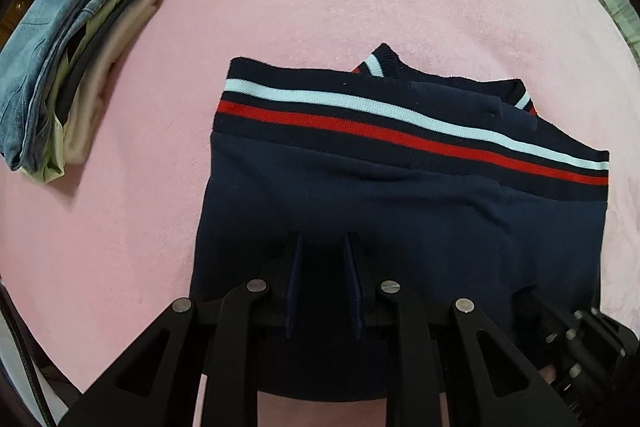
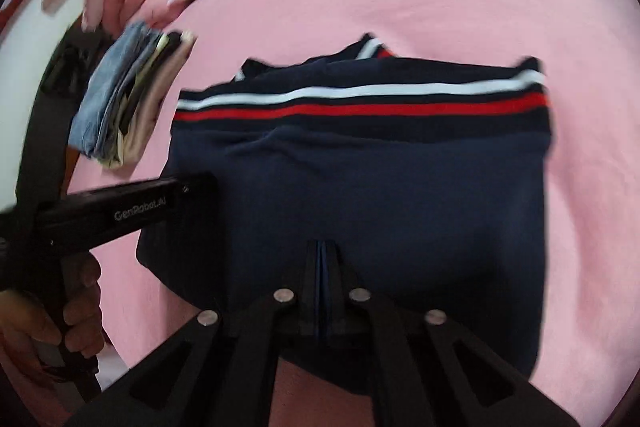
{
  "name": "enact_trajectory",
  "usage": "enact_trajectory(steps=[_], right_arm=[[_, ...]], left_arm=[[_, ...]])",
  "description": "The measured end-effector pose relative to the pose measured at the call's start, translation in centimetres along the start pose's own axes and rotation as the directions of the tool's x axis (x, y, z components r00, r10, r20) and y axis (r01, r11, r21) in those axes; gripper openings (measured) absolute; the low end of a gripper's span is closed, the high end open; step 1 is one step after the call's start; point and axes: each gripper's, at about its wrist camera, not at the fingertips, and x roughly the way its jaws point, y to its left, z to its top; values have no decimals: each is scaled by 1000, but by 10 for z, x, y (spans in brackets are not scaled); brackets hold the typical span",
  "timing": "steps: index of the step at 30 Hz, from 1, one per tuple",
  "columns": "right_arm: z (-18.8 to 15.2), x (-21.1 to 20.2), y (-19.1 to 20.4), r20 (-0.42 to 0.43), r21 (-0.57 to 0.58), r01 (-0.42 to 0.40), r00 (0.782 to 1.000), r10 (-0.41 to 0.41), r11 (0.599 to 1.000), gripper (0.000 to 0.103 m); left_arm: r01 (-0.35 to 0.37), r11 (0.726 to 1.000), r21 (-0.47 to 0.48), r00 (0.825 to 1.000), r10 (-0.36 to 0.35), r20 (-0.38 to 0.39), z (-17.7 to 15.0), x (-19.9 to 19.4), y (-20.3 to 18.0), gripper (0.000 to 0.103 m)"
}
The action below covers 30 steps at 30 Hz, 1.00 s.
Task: Fold large clothes
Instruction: 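Lay the hem over the collar and open both grippers, then grasp one side of the folded jacket with the left gripper and fold it inward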
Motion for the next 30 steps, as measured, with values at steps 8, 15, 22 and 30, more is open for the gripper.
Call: enact_trajectory(steps=[8,15,22,30], right_arm=[[-5,-39,-41,44,81,170,984,-174,982,0],[-5,-50,-48,18,119,414,908,-419,902,0],[15,-52,-1,93,86,302,946,-310,949,0],[33,1,56,71,48,155,985,-158,987,0]], left_arm=[[-55,997,-47,998,54,-21,0,-3,33,21],[-54,993,-107,996,46,-76,-19,-2,69,21],[-16,983,-181,996,-1,-92,-55,-9,99,21],[109,954,-279,987,-137,-82,-93,-11,120,21]])
